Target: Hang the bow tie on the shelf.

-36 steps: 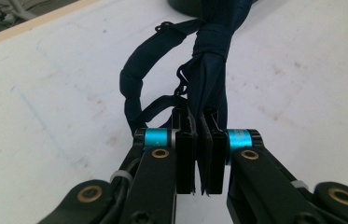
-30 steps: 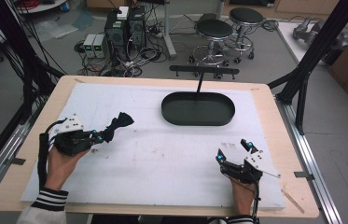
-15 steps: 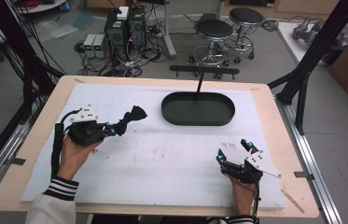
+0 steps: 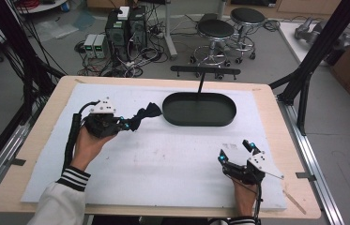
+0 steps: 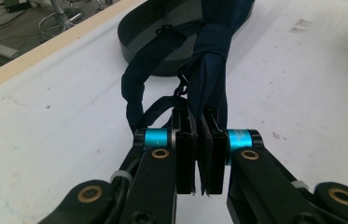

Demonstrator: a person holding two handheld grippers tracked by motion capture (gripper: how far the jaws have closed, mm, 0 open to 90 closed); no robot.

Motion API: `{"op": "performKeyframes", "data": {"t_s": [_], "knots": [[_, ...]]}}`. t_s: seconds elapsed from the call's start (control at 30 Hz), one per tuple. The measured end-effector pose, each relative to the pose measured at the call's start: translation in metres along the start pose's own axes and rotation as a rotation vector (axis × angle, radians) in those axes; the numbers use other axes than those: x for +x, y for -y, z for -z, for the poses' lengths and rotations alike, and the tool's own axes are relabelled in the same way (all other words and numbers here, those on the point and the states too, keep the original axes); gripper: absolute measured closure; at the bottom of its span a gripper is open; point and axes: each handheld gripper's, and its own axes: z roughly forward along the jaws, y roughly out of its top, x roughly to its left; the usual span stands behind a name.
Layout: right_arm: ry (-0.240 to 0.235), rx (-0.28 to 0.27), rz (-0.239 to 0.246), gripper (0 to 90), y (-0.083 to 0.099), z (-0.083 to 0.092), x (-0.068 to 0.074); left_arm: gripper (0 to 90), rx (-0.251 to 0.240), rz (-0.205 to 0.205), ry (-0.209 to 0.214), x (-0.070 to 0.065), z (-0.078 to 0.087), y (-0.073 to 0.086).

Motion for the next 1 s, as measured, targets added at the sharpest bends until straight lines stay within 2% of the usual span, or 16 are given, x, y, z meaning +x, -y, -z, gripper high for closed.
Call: {"op": "performKeyframes", "data": {"t_s": [0.17, 0.33, 0.37, 0.4, 0.5, 0.53, 0.67, 0.93, 1.0], "knots": [[0.000, 0.002, -0.002, 5.9, 0.000, 0.000, 0.000, 85.9, -0.006, -0.006, 0.020, -0.001, -0.006, -0.013], [0.001, 0.001, -0.005, 5.9, 0.000, 0.000, 0.000, 86.0, 0.005, -0.051, 0.038, -0.003, -0.018, -0.032], [0.001, 0.001, -0.005, 5.9, 0.000, 0.000, 0.000, 85.9, 0.005, -0.051, 0.038, -0.003, -0.018, -0.032], [0.000, 0.002, -0.005, 5.9, 0.000, 0.000, 0.000, 85.9, 0.020, -0.070, 0.045, -0.003, -0.022, -0.037], [0.000, 0.001, -0.005, 5.9, 0.000, 0.000, 0.000, 85.9, 0.019, -0.074, 0.053, -0.004, -0.026, -0.041], [0.000, 0.000, -0.004, 5.9, 0.000, 0.000, 0.000, 85.9, 0.037, -0.091, 0.050, -0.004, -0.030, -0.045], [-0.001, 0.002, -0.009, 5.9, 0.000, 0.001, 0.000, 86.0, 0.038, -0.098, 0.059, -0.005, -0.033, -0.052], [0.000, 0.001, -0.017, 5.9, 0.000, 0.001, 0.000, 86.0, 0.052, -0.140, 0.066, -0.008, -0.045, -0.071], [-0.001, -0.001, -0.016, 5.9, 0.000, 0.001, -0.001, 85.9, 0.050, -0.130, 0.075, -0.007, -0.048, -0.076]]}}
